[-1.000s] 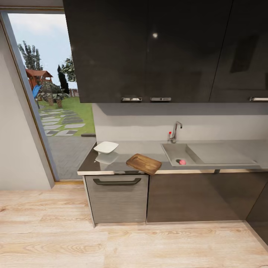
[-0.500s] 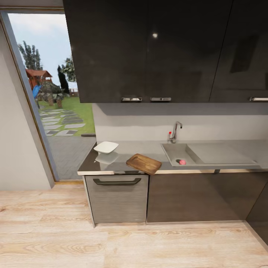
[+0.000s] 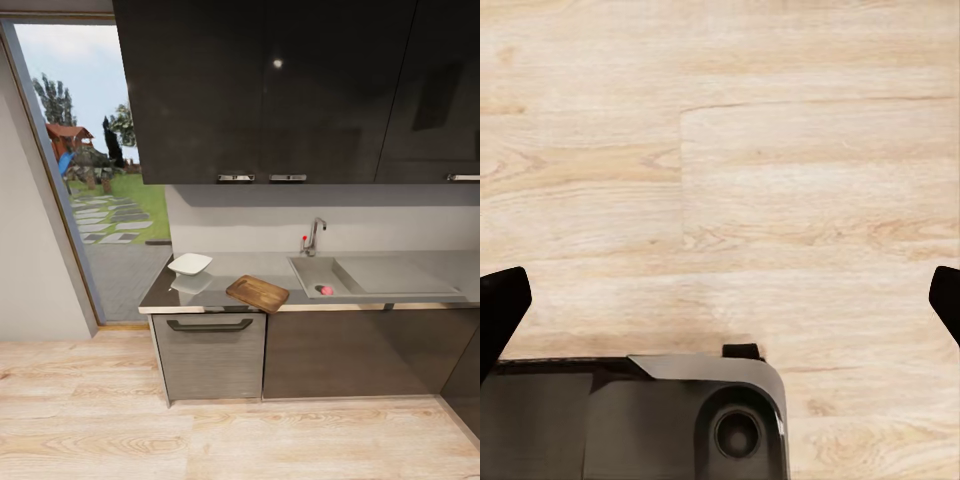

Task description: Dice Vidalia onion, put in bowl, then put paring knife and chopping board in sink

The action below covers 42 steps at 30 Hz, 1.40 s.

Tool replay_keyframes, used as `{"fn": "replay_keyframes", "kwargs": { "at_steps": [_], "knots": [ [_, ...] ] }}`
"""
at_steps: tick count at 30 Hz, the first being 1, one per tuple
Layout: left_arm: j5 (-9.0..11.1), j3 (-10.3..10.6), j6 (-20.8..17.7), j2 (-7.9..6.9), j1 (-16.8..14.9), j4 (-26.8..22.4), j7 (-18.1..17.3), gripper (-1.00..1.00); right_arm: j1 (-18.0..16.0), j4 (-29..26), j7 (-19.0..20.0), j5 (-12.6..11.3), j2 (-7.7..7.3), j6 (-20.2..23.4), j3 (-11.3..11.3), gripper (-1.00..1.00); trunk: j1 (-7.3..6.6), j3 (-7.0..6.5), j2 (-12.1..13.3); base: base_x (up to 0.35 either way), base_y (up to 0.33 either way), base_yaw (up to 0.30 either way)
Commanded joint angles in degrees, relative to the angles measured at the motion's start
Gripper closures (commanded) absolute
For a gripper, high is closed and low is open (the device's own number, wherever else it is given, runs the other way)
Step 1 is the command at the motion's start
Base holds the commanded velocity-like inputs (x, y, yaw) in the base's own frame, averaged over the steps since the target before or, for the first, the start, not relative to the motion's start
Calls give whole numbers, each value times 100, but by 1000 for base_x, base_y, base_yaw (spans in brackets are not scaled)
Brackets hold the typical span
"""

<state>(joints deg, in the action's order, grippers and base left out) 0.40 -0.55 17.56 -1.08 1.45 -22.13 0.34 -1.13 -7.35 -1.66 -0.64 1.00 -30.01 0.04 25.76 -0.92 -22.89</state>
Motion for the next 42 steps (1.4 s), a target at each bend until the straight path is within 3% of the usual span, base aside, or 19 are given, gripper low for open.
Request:
{"fn": "replay_keyframes", "kwargs": {
  "at_steps": [1,8,13,19,24,31,42],
  "knots": [
    [4,-5,6,-1,5,-77,5,-100,-1,-16,-20,-6,1,-16,2,-100,2,1,-3,0,0,0],
    [12,3,-2,-9,5,-774,9,-100,-1,-374,-54,1,-25,-2,-10,-100,2,1,-3,0,0,0],
    [18,9,6,-23,5,-876,10,-100,-1,-693,-58,7,-36,8,-12,-100,2,1,-3,0,0,0],
    [21,-205,24,-84,5,-893,4,-100,-1,-1119,-166,16,-38,32,-12,-100,2,1,-3,0,0,0],
    [22,-701,28,-102,5,-760,-32,-100,-1,-1596,-530,7,-42,6,-12,-100,2,1,-3,0,0,0],
    [23,-789,28,-96,5,-471,-48,-100,-1,-1638,-575,10,-39,-25,-12,-100,2,1,-3,0,0,0],
    [22,-789,28,-95,5,-400,-59,-100,-1,-1616,-581,19,-32,-31,-10,-100,2,1,-3,20,-32,0]
  ]
}}
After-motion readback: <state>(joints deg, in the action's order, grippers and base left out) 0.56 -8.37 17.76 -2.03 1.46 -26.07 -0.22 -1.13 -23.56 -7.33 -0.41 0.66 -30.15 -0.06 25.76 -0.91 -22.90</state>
